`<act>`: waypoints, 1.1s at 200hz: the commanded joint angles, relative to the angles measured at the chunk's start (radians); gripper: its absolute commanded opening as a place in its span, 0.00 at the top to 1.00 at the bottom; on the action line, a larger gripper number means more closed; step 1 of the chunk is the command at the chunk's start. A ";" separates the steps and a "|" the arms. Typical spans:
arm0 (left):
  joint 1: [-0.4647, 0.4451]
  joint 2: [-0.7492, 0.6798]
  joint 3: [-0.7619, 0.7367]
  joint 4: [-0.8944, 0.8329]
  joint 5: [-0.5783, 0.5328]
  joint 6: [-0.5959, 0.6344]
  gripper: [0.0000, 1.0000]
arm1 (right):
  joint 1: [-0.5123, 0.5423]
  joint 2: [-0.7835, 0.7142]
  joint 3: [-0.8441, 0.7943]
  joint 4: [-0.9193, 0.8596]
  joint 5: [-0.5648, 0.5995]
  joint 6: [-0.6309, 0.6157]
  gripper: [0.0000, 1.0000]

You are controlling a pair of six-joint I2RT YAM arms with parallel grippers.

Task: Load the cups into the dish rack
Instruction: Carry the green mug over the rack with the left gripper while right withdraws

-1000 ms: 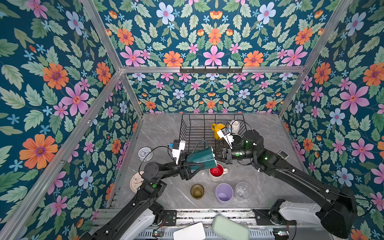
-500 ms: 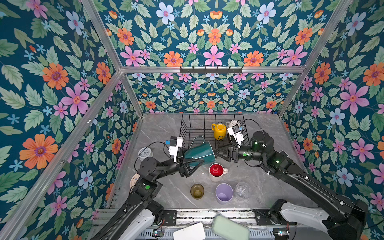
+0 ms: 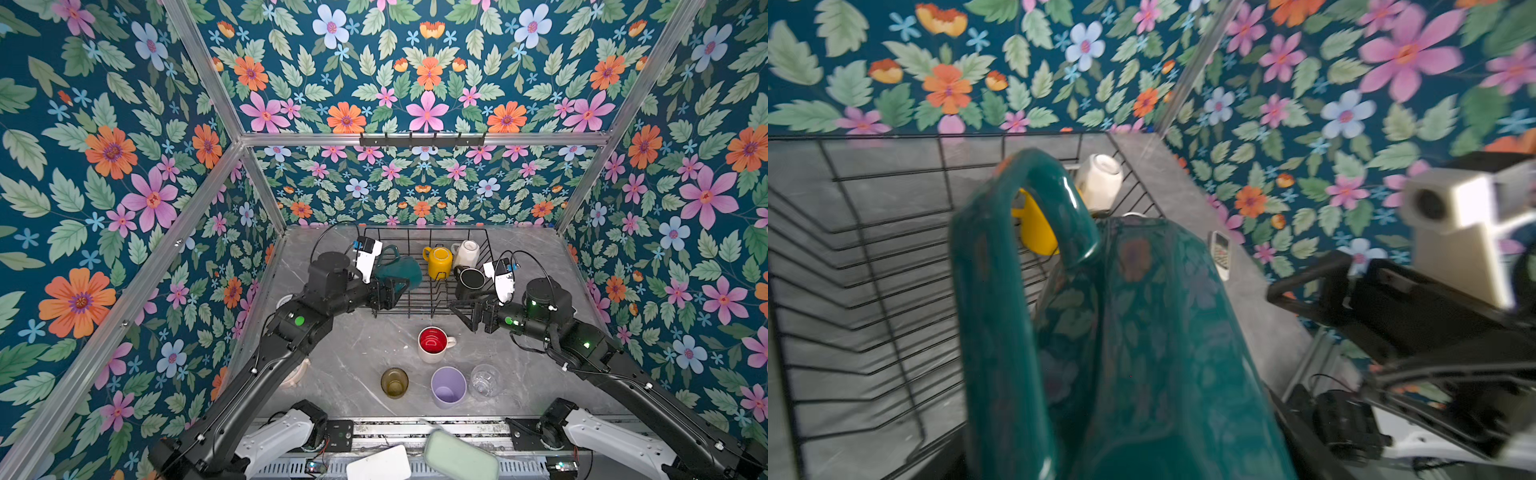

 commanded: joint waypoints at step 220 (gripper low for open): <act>0.081 0.949 0.819 -0.459 -0.467 0.324 1.00 | 0.002 -0.144 -0.091 -0.153 0.112 -0.011 0.03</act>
